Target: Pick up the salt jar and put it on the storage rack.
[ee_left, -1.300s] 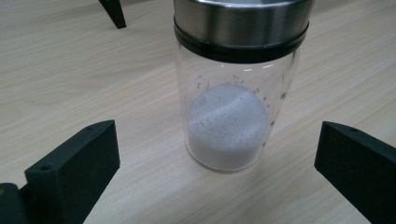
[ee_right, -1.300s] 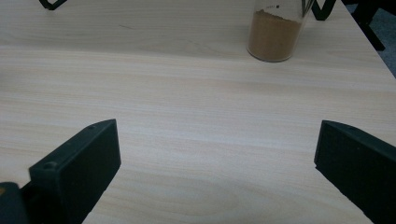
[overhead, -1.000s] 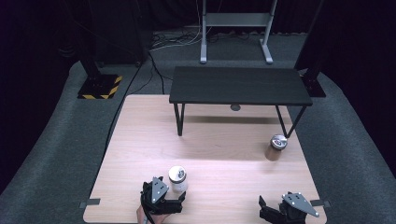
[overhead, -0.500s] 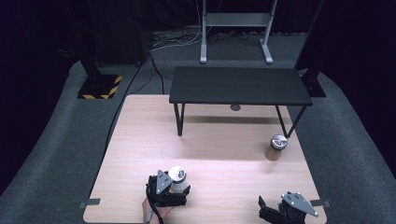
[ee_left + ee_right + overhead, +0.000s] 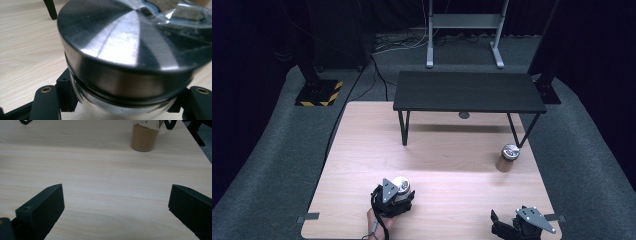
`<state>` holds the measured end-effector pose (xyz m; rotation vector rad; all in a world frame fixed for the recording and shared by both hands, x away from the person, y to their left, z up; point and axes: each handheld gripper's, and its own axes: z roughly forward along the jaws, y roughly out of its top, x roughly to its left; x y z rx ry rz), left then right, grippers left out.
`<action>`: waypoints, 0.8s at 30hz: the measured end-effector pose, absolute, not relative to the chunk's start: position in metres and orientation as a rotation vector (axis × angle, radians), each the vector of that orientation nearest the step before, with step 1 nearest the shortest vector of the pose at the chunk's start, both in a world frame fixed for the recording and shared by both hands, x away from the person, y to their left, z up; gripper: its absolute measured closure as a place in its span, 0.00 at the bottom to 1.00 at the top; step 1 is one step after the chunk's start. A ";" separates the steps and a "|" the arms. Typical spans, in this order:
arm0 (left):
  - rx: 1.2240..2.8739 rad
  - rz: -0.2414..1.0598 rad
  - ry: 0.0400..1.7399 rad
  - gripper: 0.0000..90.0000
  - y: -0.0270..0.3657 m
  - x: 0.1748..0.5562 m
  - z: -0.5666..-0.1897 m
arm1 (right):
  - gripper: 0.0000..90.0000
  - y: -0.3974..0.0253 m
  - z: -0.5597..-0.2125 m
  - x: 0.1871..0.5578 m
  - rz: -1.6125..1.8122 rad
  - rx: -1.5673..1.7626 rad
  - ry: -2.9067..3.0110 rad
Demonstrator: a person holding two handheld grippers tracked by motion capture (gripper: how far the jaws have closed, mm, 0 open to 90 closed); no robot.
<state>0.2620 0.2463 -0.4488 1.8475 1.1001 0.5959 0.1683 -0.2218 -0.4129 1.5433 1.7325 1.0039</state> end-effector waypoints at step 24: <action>1.834 0.614 1.044 0.35 0.257 0.256 -0.424 | 0.00 -0.219 -0.410 0.168 0.996 1.519 1.749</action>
